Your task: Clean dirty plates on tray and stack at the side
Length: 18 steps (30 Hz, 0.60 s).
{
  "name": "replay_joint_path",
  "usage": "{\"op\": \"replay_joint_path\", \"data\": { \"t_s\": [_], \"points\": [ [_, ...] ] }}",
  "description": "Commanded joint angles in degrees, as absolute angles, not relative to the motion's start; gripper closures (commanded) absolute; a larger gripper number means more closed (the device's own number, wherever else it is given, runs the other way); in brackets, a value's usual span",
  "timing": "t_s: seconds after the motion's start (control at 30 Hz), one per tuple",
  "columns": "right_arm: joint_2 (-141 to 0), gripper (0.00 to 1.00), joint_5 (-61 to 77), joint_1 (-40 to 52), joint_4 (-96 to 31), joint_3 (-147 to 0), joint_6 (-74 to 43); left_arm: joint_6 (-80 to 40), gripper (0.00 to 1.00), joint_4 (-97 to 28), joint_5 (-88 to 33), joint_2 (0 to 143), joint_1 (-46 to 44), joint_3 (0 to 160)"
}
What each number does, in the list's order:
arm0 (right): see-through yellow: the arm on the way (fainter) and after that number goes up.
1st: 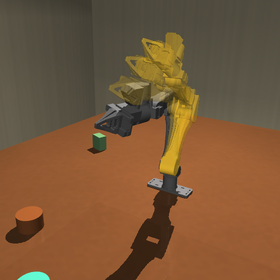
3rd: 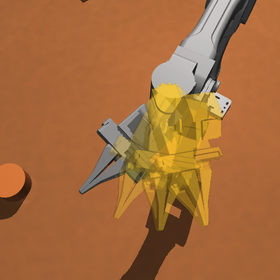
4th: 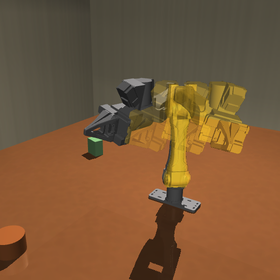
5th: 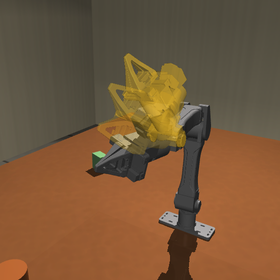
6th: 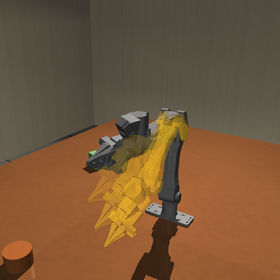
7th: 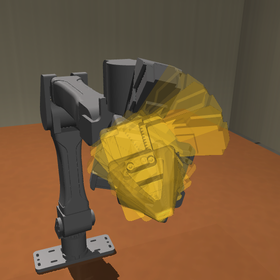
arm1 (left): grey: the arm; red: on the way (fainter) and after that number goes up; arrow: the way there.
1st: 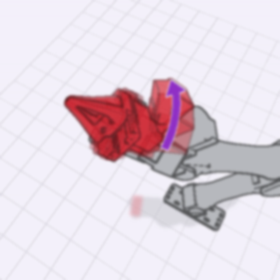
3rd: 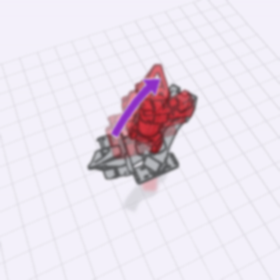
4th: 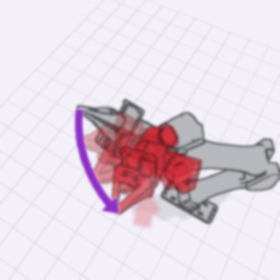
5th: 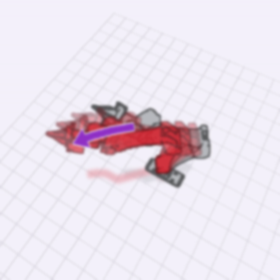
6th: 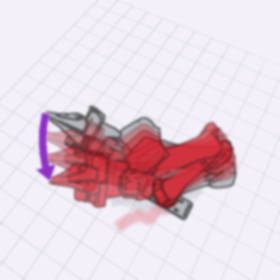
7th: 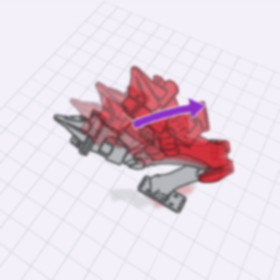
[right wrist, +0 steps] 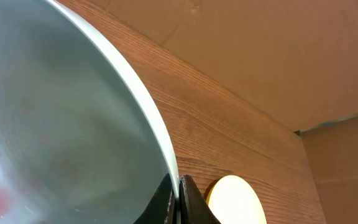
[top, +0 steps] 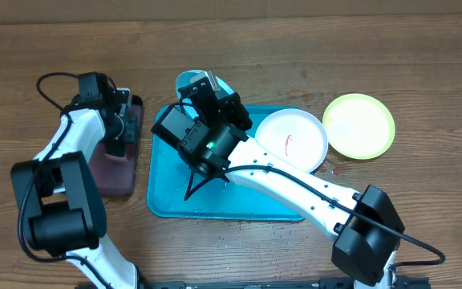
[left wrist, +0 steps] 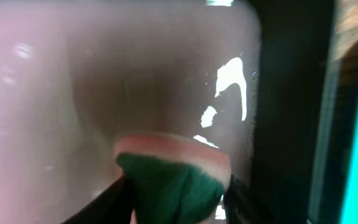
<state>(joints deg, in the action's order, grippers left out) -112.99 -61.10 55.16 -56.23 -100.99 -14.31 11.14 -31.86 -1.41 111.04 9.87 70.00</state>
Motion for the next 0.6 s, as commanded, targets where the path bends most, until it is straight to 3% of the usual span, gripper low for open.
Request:
{"op": "replay_joint_path", "data": {
  "t_s": [0.0, 0.1, 0.3, 0.33, 0.4, 0.43, 0.57],
  "points": [
    [-111.2, 0.96, -62.9, 55.2, -55.9, -102.6, -14.5, 12.8, 0.78, -31.7, -2.6, 113.1, 10.3, 69.5],
    [-111.2, 0.96, -62.9, 55.2, -55.9, -102.6, -14.5, 12.6, 0.95, -31.6, -2.2, 112.5, 10.3, 69.7],
    [-111.2, 0.96, -62.9, 55.2, -55.9, -102.6, -14.6, 11.1, 0.96, -32.7, 4.6, 108.8, 10.3, 71.0],
    [-111.2, 0.96, -62.9, 55.2, -55.9, -102.6, -14.6, 11.1, 0.92, -33.1, 5.9, 108.2, 10.4, 71.1],
    [-111.2, 0.96, -62.9, 55.2, -55.9, -102.6, -14.6, 11.1, 0.48, -34.3, 6.3, 107.5, 10.5, 71.1],
    [-111.2, 0.96, -62.8, 55.2, -55.9, -102.6, -14.6, 11.1, 0.37, -35.1, 6.1, 107.5, 10.5, 71.1],
    [-111.2, 0.96, -61.6, 55.1, -55.9, -102.6, -14.6, 11.0, 0.39, -38.7, 4.4, 107.6, 10.5, 70.8]
  ]
}}
